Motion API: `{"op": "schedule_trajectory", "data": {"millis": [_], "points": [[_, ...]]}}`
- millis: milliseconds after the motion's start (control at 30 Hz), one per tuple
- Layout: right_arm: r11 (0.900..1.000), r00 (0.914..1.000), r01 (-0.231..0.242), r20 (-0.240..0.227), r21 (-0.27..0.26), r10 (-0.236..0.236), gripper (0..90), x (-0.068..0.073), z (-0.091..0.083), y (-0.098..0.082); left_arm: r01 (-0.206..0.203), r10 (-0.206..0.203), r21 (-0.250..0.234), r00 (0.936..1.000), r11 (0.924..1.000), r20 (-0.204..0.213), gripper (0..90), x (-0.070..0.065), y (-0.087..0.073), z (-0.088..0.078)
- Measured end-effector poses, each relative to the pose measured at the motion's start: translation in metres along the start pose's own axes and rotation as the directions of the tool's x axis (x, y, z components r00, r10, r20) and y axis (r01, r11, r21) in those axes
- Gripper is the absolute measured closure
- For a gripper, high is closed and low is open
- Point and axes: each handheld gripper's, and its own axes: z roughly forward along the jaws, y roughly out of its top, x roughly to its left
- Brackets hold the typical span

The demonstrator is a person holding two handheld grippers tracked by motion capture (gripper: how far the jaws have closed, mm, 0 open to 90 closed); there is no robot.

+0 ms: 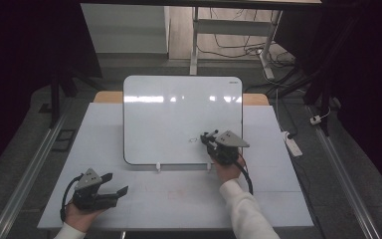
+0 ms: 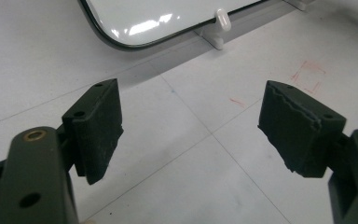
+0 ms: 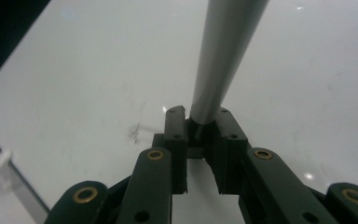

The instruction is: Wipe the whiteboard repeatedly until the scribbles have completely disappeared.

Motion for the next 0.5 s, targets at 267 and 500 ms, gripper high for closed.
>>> {"op": "schedule_trajectory", "data": {"millis": [267,500], "points": [[0.998,0.9964,0.062,-0.059,0.028,-0.061,77.1,0.018,0.013,0.004,-0.002,0.002,0.001,1.0,1.0,0.001,21.9,0.0,0.0,0.0],[0.992,0.9884,0.121,-0.098,0.043,-0.116,77.1,0.036,0.019,0.0,-0.002,0.002,0.004,1.0,1.0,0.006,21.9,0.0,0.0,0.002]]}}
